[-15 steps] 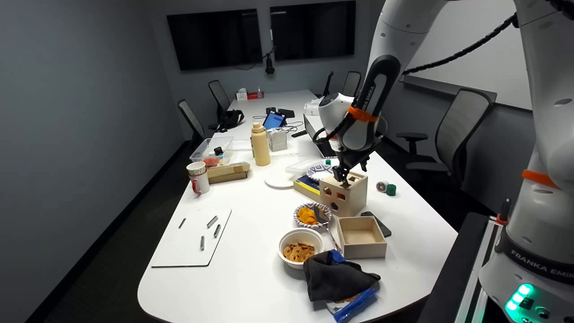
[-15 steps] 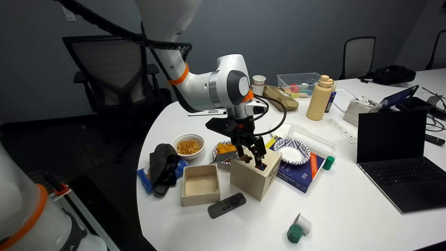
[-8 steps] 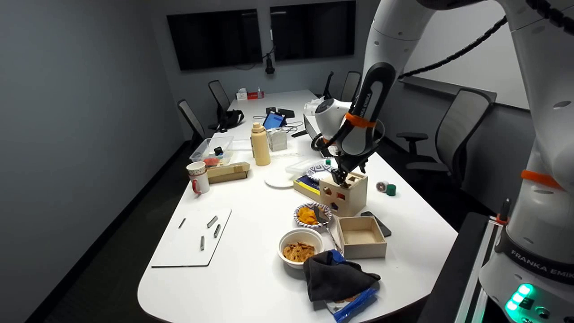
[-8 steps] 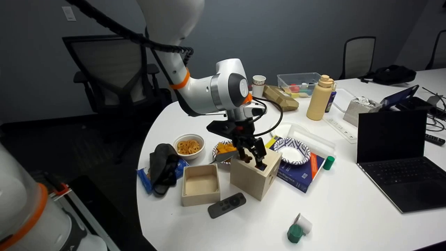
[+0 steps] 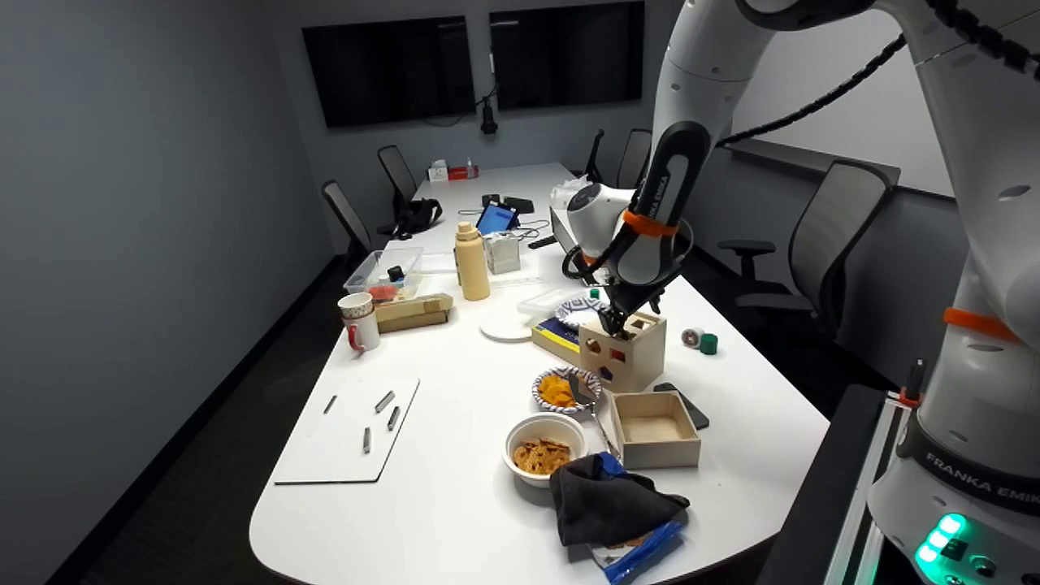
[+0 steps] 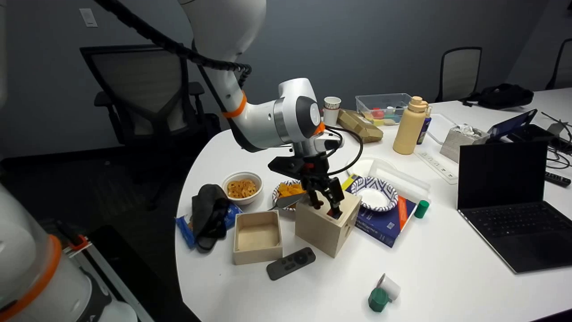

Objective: Slide open the top of the toy box

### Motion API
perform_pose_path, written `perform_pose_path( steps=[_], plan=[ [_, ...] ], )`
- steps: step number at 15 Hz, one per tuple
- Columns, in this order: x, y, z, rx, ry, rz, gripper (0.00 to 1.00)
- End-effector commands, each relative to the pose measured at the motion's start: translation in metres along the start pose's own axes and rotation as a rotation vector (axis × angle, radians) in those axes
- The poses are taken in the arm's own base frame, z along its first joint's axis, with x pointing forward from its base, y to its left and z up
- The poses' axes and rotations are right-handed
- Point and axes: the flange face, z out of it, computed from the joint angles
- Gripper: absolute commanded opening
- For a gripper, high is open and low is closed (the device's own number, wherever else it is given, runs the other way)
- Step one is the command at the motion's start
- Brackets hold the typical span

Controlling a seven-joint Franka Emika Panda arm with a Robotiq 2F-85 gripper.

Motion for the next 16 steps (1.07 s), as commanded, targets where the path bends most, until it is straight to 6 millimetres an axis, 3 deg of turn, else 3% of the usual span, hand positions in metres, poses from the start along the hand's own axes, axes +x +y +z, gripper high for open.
perform_pose_path(
  steps=[1,16],
  plan=[
    [0.009,-0.001,0.003,-0.01,0.034,0.016,1.0],
    [0.038,-0.006,0.01,0.024,0.099,0.013,1.0]
  ],
)
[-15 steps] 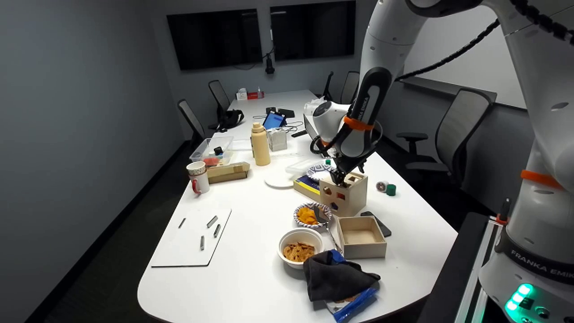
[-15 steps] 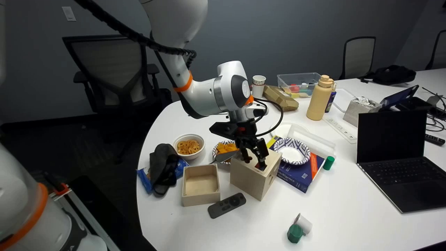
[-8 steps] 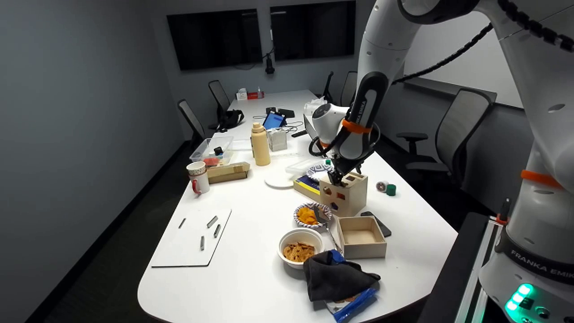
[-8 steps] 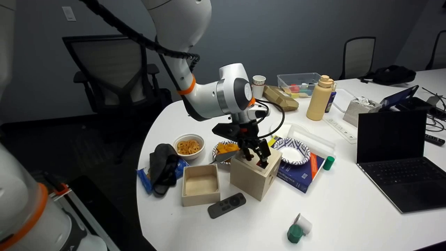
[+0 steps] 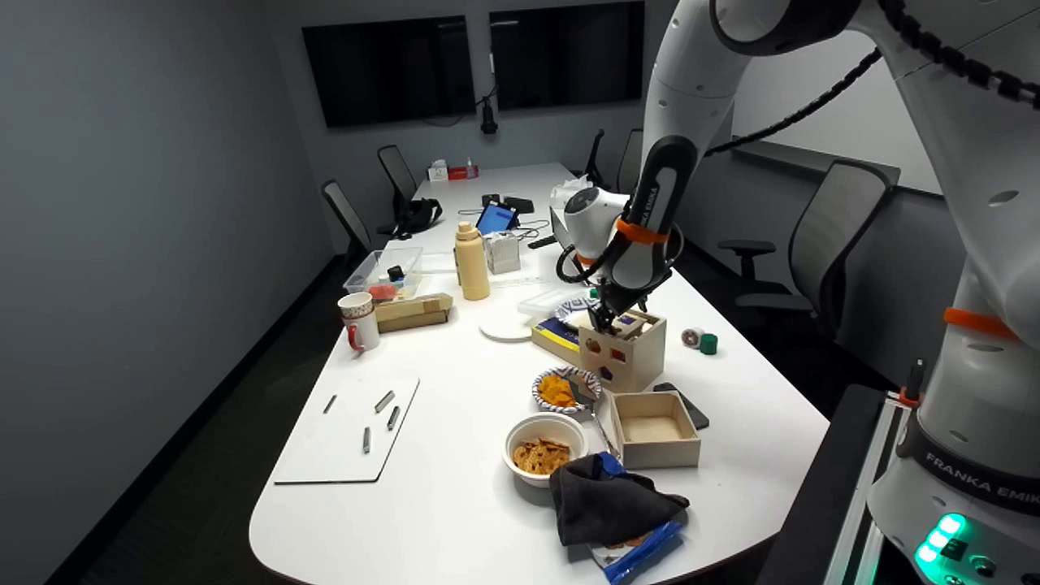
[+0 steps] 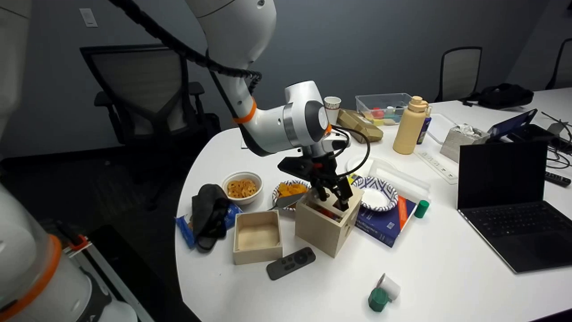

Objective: Slide open the top of the toy box

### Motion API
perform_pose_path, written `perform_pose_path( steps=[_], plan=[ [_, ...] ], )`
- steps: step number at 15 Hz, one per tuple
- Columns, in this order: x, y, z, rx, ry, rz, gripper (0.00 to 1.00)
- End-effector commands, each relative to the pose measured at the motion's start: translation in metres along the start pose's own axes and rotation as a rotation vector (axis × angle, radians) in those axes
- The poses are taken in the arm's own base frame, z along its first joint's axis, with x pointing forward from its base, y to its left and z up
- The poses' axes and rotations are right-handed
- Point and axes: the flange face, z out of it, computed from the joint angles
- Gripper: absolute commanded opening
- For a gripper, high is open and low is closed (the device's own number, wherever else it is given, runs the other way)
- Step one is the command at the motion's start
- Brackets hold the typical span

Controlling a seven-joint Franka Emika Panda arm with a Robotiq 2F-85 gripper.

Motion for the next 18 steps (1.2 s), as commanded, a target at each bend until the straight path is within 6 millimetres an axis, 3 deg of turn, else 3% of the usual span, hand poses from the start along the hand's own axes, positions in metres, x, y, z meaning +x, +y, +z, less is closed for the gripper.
perform_pose_path(
  steps=[1,9,18],
  plan=[
    [0.013,-0.002,0.001,0.001,0.03,-0.003,1.0],
    [0.028,-0.006,0.001,0.0,0.053,-0.009,1.0],
    [0.035,-0.011,-0.016,-0.019,0.059,-0.033,1.0]
  ],
)
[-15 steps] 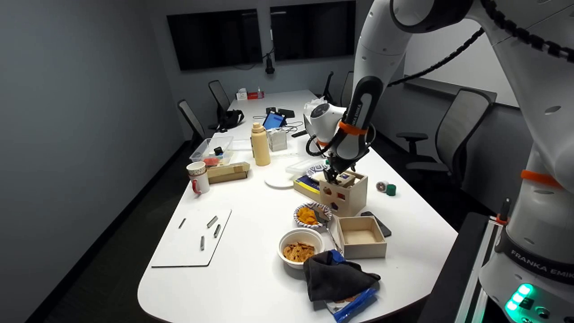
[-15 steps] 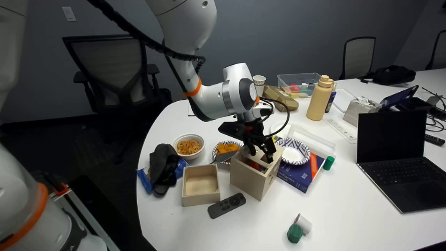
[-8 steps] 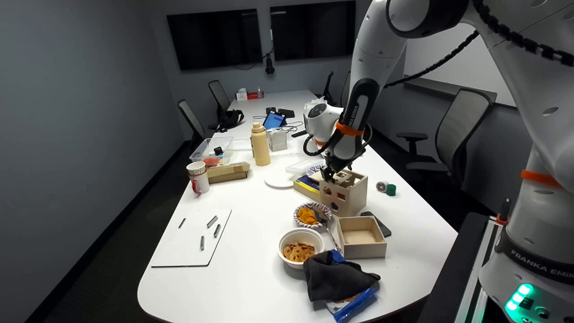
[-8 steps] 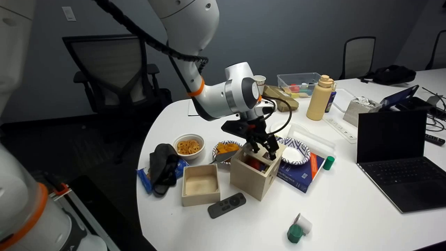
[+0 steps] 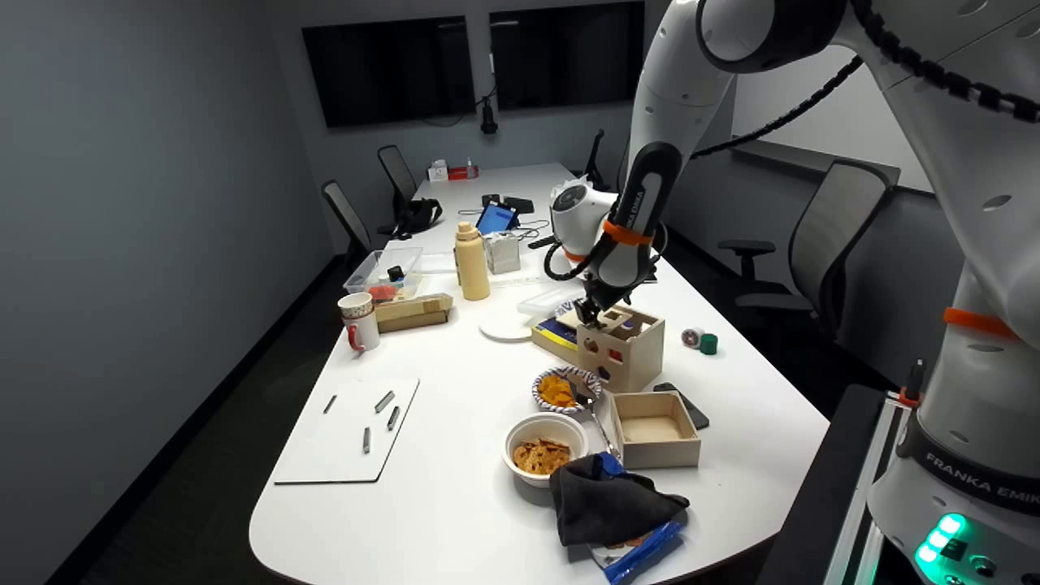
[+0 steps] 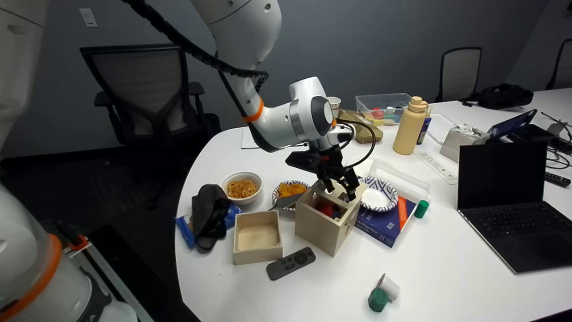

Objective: Slide open the top of the toy box

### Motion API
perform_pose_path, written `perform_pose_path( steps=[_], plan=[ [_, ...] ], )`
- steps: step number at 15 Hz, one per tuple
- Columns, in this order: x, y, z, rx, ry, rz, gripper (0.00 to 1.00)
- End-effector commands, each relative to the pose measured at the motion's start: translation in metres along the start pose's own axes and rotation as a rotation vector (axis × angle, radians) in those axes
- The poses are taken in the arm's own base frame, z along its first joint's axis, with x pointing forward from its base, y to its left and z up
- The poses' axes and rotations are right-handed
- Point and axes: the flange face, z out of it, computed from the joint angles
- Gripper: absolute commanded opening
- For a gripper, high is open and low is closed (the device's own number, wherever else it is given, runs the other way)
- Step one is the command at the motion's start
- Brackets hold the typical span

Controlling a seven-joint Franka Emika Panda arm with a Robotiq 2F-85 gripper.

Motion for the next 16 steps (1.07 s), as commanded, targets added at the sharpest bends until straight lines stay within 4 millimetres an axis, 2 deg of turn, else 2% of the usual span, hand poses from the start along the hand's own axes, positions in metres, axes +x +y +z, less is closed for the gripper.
perform_pose_path(
  steps=[1,4,12,16],
  plan=[
    [0.004,0.0,-0.015,-0.022,-0.008,-0.025,1.0],
    [0.002,0.0,-0.032,-0.044,-0.034,-0.032,1.0],
    [0.009,0.014,-0.097,-0.019,-0.091,-0.039,1.0],
    [0.01,0.017,-0.117,0.007,-0.102,-0.047,1.0]
  ],
)
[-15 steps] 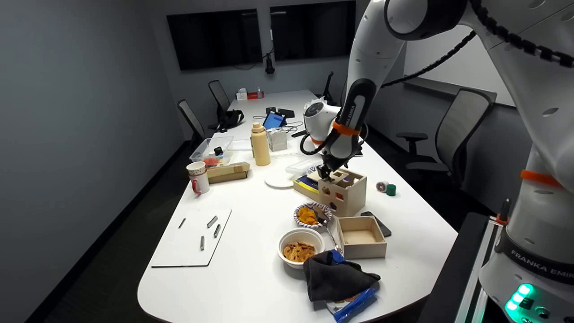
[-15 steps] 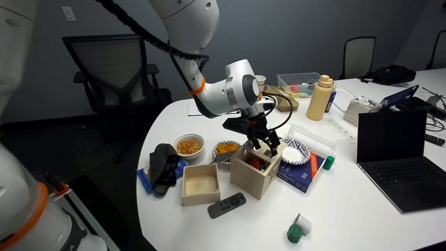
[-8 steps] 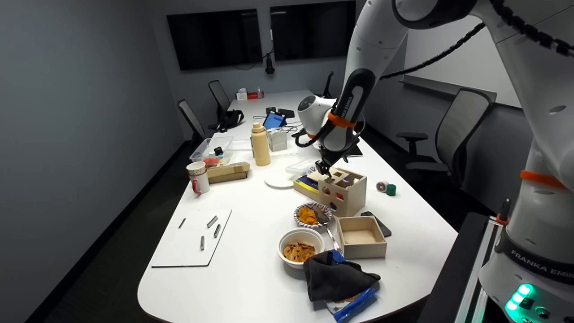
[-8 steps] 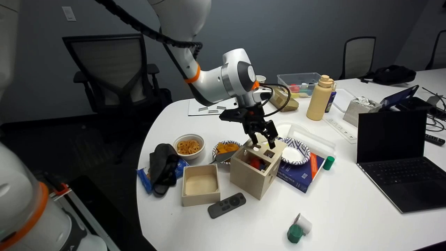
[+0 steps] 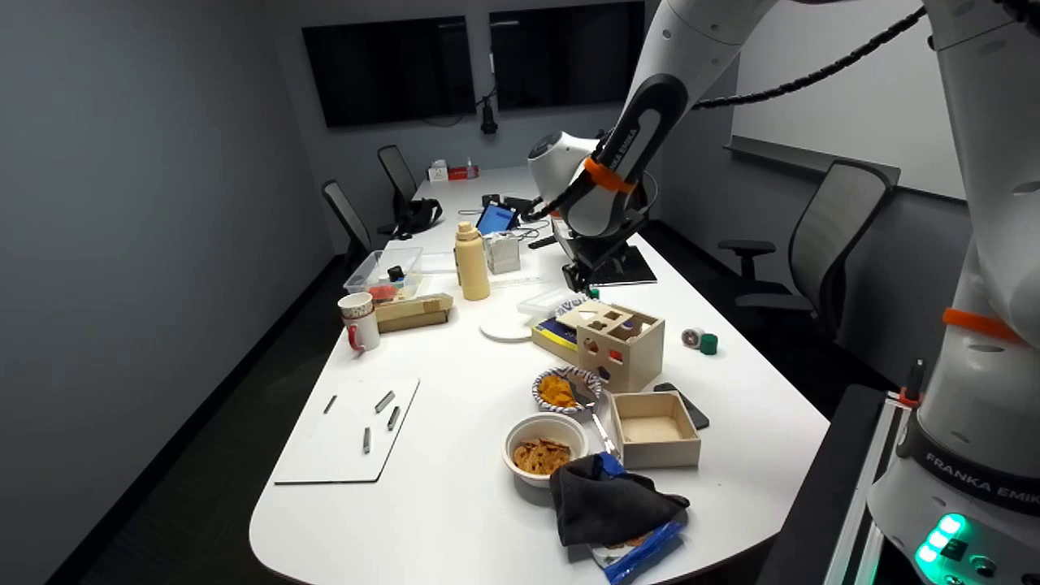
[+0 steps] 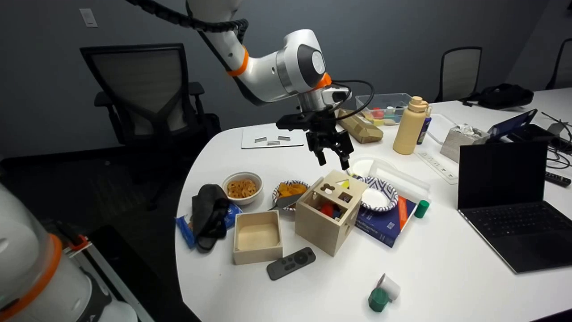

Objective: Slide open the top of the toy box

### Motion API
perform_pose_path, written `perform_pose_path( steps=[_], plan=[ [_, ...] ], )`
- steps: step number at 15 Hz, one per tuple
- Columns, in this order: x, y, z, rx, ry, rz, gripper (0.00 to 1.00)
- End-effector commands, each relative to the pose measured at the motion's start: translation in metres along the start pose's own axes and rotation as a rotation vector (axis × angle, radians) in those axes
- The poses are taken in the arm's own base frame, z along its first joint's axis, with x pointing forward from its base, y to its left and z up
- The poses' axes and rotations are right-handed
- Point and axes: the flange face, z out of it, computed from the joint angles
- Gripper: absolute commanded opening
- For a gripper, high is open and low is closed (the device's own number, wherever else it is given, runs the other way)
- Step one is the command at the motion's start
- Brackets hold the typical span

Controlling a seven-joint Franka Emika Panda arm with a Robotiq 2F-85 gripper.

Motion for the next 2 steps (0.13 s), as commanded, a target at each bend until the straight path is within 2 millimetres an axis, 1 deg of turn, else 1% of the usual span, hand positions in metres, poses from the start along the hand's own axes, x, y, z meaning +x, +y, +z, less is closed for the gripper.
perform_pose_path(
  steps=[1,2],
  plan=[
    [-0.005,0.0076,-0.0186,0.031,-0.023,-0.013,1.0],
    [-0.0055,0.008,-0.0204,0.036,-0.022,-0.018,1.0]
  ],
)
